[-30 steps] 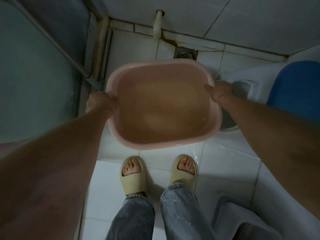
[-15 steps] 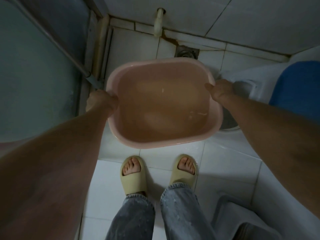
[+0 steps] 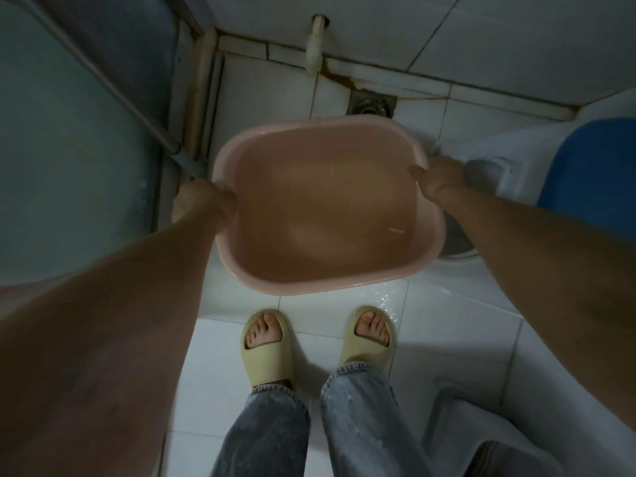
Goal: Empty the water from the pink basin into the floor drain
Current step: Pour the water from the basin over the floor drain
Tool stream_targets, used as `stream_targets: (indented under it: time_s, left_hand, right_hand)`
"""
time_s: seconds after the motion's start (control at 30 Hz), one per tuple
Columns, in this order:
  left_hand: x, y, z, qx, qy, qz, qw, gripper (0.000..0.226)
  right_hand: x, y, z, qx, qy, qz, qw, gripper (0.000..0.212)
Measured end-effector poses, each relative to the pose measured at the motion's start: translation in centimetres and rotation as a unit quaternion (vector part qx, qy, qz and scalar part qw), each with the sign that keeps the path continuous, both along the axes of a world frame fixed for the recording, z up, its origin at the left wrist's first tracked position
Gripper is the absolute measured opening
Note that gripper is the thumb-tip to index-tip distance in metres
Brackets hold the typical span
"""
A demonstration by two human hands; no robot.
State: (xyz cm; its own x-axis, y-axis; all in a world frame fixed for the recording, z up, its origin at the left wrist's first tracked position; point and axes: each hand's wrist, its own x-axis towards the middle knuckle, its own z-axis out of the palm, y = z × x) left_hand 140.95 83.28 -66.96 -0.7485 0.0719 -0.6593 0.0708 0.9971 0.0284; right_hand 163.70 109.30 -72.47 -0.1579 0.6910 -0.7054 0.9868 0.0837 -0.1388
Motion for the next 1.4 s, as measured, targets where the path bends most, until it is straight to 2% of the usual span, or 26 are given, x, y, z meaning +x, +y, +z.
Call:
stream_targets:
  time_s: [0.33,1.0,1.4]
  left_hand:
    - [-0.18,0.04,-0.12,-0.008,0.013,-0.02,1.0,0.047]
    - [-0.35,0.1,0.13,-0.022,0.009,-0.026,0.999,0.046]
    - [-0.61,0.51,-0.63,-0.012,0.021,0.004,1.0,0.046]
  right_hand:
    - [0.18,0.21,-0.29,0.0,0.0,0.016,1.0,0.057]
    - [0.38,0.29,-0.08,-0.001,-0.009,0.021,1.0,0.06]
    - [0.12,0.49,0.28,0.001,-0.015,0.005,1.0,0.064]
